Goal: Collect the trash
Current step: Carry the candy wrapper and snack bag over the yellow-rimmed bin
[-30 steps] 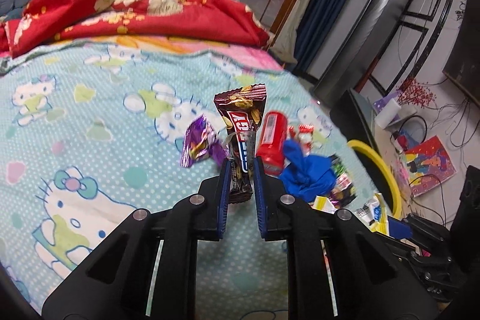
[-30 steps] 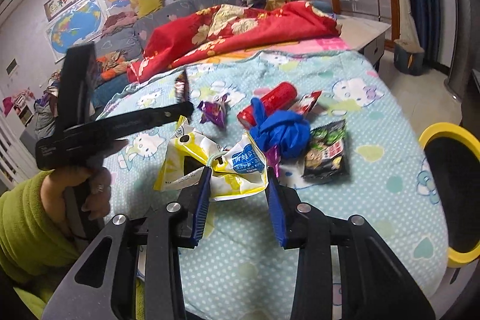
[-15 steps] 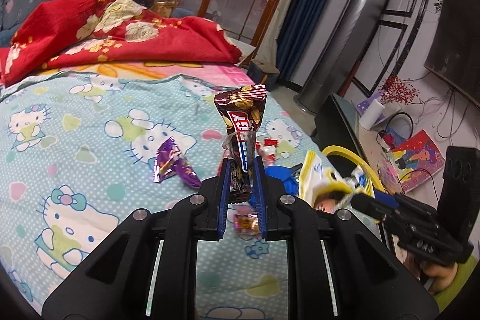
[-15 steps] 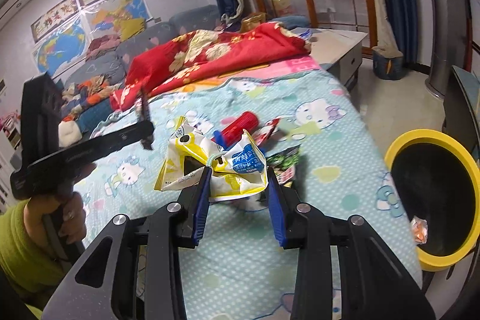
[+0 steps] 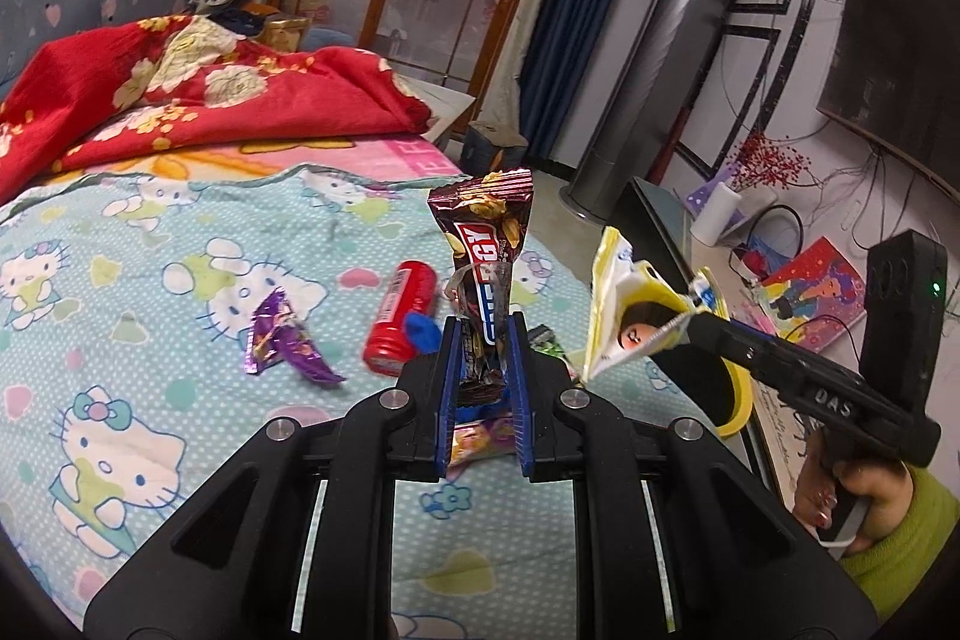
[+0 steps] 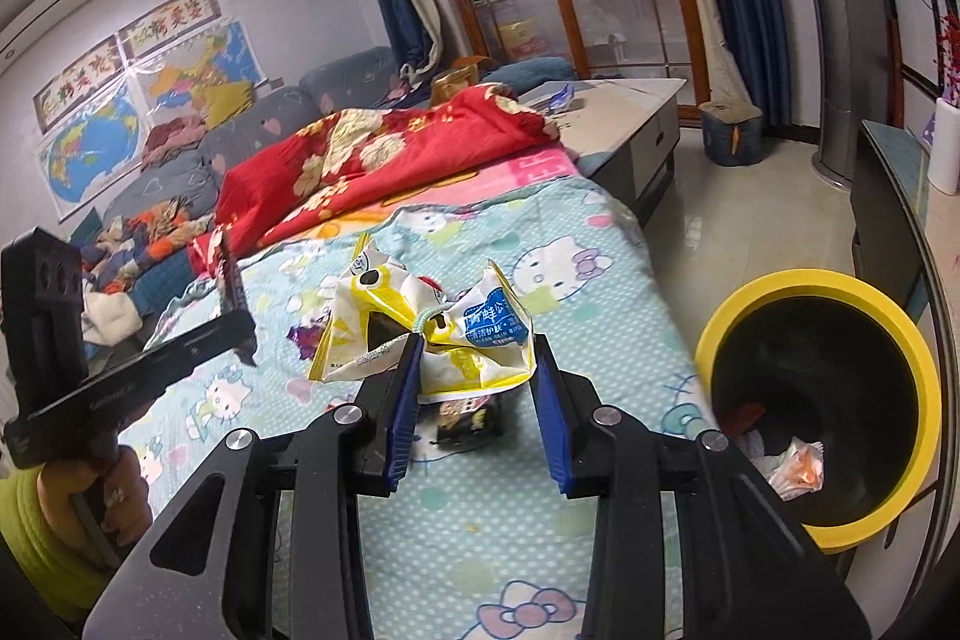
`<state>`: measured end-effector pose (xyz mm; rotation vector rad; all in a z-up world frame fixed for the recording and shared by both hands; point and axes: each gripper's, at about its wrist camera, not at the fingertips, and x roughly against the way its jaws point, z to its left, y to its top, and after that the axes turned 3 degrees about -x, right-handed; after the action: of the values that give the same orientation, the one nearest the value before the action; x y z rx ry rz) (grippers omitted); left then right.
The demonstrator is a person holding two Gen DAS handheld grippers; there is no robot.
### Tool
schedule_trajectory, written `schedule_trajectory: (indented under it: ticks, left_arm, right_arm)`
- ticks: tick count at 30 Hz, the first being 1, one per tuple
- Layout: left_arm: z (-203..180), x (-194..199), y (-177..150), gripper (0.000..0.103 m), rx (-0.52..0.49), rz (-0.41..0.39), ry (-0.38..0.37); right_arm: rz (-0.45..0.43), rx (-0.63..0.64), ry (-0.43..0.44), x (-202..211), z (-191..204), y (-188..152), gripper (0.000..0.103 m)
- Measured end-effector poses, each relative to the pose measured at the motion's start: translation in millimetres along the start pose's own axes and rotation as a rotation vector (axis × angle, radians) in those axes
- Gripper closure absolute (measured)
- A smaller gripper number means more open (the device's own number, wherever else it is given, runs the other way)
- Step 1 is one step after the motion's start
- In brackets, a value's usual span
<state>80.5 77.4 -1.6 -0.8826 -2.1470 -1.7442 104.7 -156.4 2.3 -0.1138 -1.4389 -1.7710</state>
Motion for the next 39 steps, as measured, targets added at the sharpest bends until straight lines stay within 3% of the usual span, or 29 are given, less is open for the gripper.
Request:
schedule_trajectory:
  ticks: [19, 39]
  left_arm:
    - [-44, -23, -1, 0.093, -0.063, 0.026, -0.063]
    - [-103, -51, -3, 0.093, -0.153, 0.053, -0.154]
  right_arm:
    - [-0.063, -0.085, -0.057, 14, -46, 13, 0.069]
    - [-0.154, -0.171, -0.183, 41, -100, 23, 0.069]
